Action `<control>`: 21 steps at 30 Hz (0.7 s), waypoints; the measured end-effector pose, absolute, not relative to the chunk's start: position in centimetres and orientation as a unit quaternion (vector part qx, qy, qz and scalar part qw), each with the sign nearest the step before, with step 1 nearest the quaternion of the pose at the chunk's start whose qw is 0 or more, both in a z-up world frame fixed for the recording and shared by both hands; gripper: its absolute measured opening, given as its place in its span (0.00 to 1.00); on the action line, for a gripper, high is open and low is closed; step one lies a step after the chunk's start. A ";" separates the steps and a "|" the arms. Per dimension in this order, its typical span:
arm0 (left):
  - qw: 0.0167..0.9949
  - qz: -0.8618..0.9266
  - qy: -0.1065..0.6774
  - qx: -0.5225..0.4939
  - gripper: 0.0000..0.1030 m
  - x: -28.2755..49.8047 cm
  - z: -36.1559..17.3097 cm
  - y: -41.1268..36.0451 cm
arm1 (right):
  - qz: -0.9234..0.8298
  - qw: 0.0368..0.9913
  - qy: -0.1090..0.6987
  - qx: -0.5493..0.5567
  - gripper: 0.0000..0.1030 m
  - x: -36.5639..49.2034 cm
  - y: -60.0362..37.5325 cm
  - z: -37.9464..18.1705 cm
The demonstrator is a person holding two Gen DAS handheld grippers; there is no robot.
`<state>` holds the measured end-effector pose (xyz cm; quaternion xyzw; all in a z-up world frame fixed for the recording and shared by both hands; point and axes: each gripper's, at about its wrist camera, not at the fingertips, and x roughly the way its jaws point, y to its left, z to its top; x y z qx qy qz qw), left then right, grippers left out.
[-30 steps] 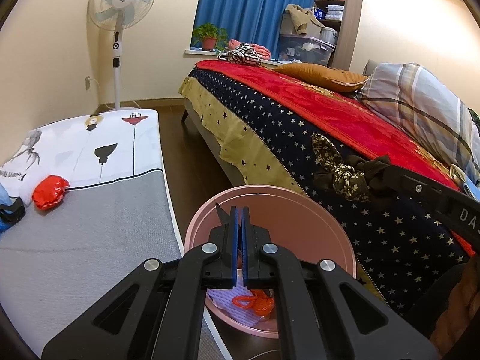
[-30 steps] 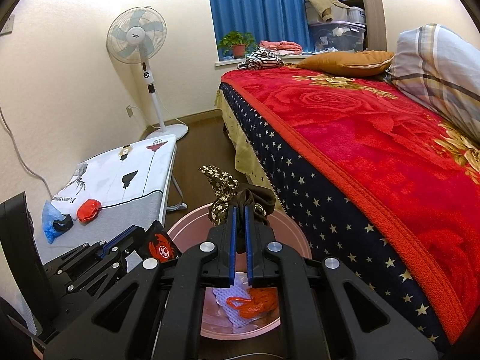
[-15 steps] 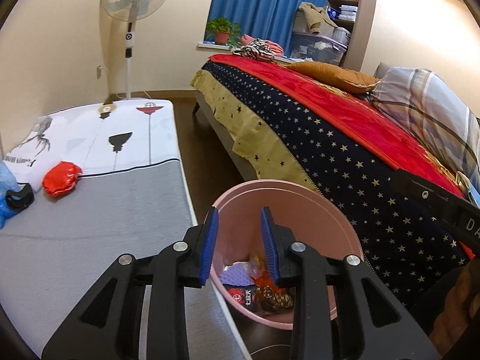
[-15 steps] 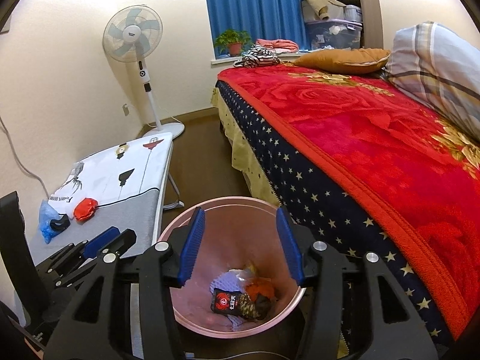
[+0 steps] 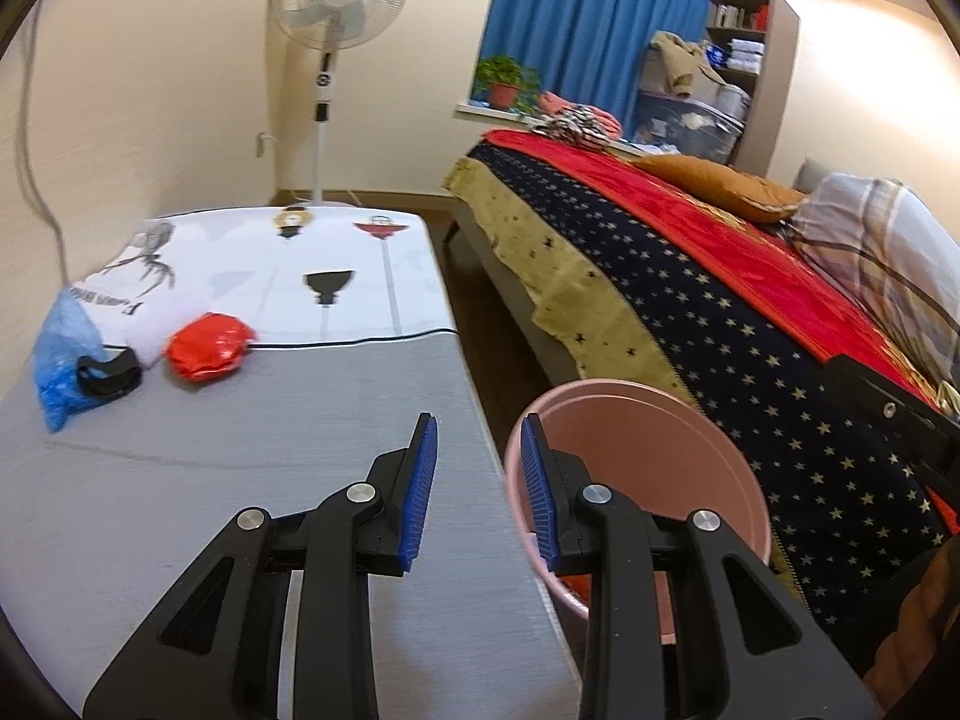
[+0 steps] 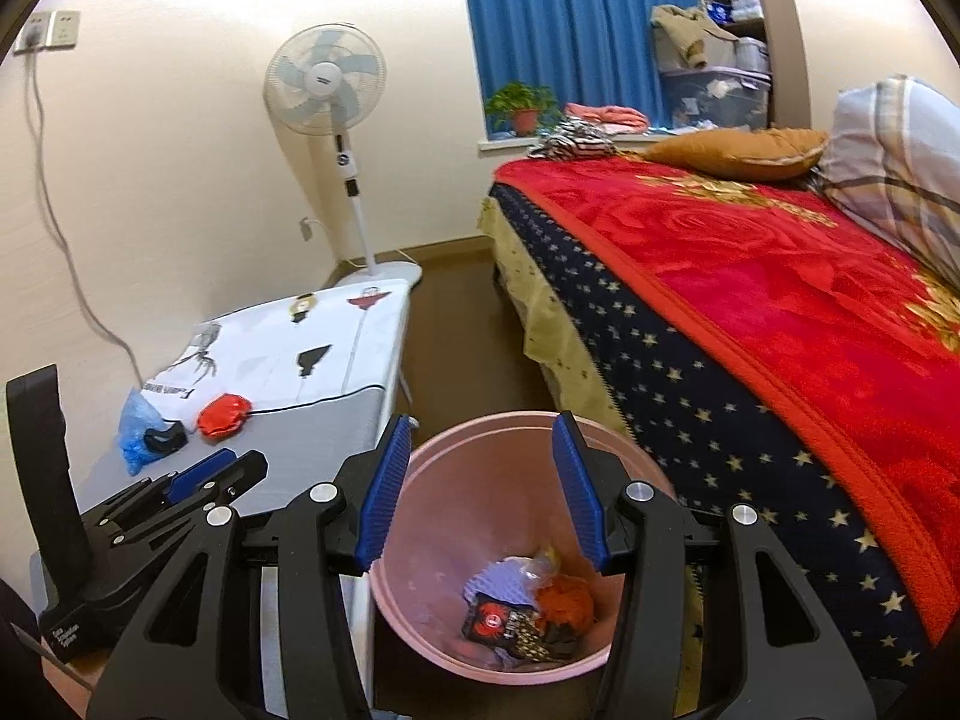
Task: Collect trash
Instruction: 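Move both grippers back toward the red bag and blue bag on the mattress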
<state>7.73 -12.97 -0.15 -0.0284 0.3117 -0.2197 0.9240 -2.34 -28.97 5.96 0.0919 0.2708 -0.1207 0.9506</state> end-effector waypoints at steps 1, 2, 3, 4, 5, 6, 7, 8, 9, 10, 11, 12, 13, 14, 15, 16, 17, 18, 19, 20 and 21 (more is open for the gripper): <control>0.925 -0.214 0.311 -0.030 0.28 7.9 -0.2 -12.5 | -0.115 0.952 0.269 0.090 0.48 -2.2 -28.6 5.9; 0.927 -0.208 0.311 -0.032 0.28 8.0 -0.2 -12.0 | -0.110 0.953 0.268 0.090 0.48 -2.1 -28.3 5.9; 0.928 -0.202 0.311 -0.034 0.28 8.2 -0.2 -11.6 | -0.105 0.954 0.266 0.090 0.48 -1.9 -28.0 5.8; 0.930 -0.193 0.310 -0.038 0.28 8.3 -0.3 -11.0 | -0.101 0.954 0.266 0.091 0.48 -1.8 -27.8 5.8; 0.931 -0.188 0.309 -0.040 0.28 8.4 -0.3 -10.6 | -0.096 0.955 0.265 0.091 0.48 -1.5 -27.5 5.7; 0.932 -0.183 0.309 -0.043 0.28 8.5 -0.4 -10.2 | -0.092 0.956 0.264 0.092 0.48 -1.3 -27.2 5.6; 0.935 -0.173 0.308 -0.045 0.28 8.7 -0.5 -9.6 | -0.088 0.956 0.264 0.093 0.48 -1.0 -27.0 5.5; 0.936 -0.166 0.306 -0.047 0.28 8.8 -0.5 -9.2 | -0.084 0.956 0.264 0.094 0.48 -0.8 -26.8 5.4; 0.937 -0.161 0.305 -0.049 0.28 8.9 -0.5 -8.7 | -0.075 0.957 0.264 0.096 0.48 -0.4 -26.4 5.2; 0.939 -0.152 0.303 -0.051 0.28 9.0 -0.6 -8.2 | -0.070 0.957 0.264 0.097 0.48 -0.1 -26.1 5.1; 0.942 -0.142 0.300 -0.053 0.28 9.2 -0.7 -7.7 | -0.063 0.957 0.265 0.099 0.48 0.3 -25.8 4.9; 0.943 -0.135 0.298 -0.054 0.28 9.3 -0.7 -7.3 | -0.056 0.957 0.265 0.101 0.48 0.7 -25.4 4.7; 0.945 -0.125 0.296 -0.058 0.28 9.5 -0.7 -6.8 | -0.051 0.958 0.264 0.103 0.47 0.9 -25.1 4.6; 0.947 -0.114 0.295 -0.062 0.28 9.6 -0.8 -6.2 | -0.044 0.958 0.264 0.104 0.46 1.4 -24.8 4.5; 0.948 -0.103 0.293 -0.065 0.28 9.8 -0.8 -5.6 | -0.034 0.958 0.266 0.105 0.46 2.0 -24.3 4.1; 0.949 -0.095 0.292 -0.068 0.28 10.0 -0.9 -5.2 | -0.028 0.958 0.267 0.105 0.46 2.4 -24.0 3.9; 0.951 -0.083 0.290 -0.073 0.28 10.2 -1.0 -4.6 | -0.021 0.957 0.268 0.106 0.46 2.8 -23.6 3.6; 0.952 -0.070 0.288 -0.078 0.28 10.3 -1.0 -4.1 | -0.011 0.957 0.271 0.107 0.46 3.5 -23.1 3.3; 0.953 -0.059 0.286 -0.082 0.28 10.5 -1.1 -3.5 | -0.004 0.956 0.272 0.108 0.46 3.9 -22.8 3.0; 0.954 -0.050 0.284 -0.085 0.28 10.7 -1.2 -3.1 | 0.004 0.956 0.273 0.109 0.46 4.5 -22.3 2.8; 0.954 -0.042 0.283 -0.087 0.28 10.8 -1.3 -2.7 | 0.011 0.956 0.273 0.110 0.46 5.0 -21.9 2.5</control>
